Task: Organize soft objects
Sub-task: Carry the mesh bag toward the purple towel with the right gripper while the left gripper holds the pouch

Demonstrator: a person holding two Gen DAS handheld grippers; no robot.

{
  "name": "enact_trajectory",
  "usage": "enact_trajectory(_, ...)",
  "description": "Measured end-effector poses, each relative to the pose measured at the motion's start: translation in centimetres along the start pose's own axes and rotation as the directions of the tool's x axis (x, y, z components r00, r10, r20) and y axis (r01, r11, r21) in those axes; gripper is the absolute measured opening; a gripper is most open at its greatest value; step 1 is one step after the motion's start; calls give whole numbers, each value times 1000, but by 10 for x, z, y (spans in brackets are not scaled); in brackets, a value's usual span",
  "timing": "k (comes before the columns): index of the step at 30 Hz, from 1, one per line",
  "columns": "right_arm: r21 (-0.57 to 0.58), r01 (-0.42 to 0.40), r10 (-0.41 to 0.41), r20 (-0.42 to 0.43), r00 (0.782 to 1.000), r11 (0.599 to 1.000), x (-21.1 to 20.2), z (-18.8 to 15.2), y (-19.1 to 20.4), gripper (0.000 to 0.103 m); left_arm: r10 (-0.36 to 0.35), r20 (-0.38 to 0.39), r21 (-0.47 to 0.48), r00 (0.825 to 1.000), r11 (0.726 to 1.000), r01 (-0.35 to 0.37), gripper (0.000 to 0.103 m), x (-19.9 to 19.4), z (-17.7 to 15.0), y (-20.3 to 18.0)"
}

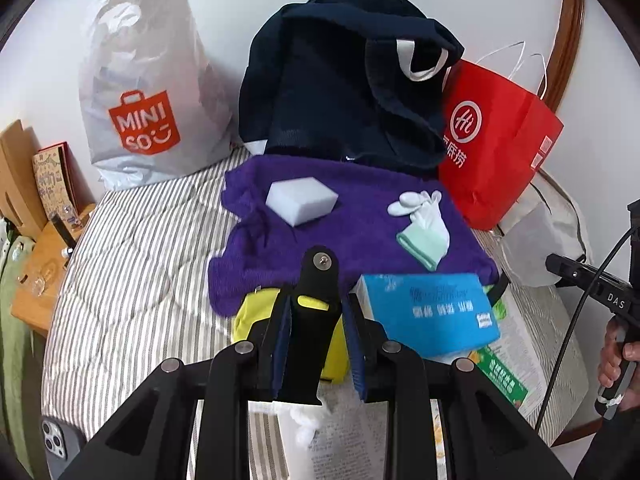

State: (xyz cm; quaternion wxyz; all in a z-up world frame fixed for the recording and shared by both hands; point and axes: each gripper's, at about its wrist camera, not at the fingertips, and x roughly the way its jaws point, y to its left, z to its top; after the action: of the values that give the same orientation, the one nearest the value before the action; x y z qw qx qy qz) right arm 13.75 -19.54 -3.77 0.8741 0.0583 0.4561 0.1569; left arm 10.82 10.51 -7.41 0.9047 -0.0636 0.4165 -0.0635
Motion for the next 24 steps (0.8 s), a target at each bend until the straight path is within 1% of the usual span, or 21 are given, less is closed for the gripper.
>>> enact_trajectory(5, -14, -11, 11, -3, 1000, 1000, 14, 18, 6, 11, -9, 0, 18, 1000, 1000, 9, 25, 10, 20, -5)
enact_trajectory(14, -49, 1, -1, -6, 1000, 999, 37, 49, 13, 11, -25, -1, 41, 1000, 999, 25, 25, 34, 50, -10)
enact_trajectory(24, -78, 48, -50, -34, 998, 996, 73, 70, 12, 11, -56, -18, 28, 998, 998, 56, 25, 67, 69, 0)
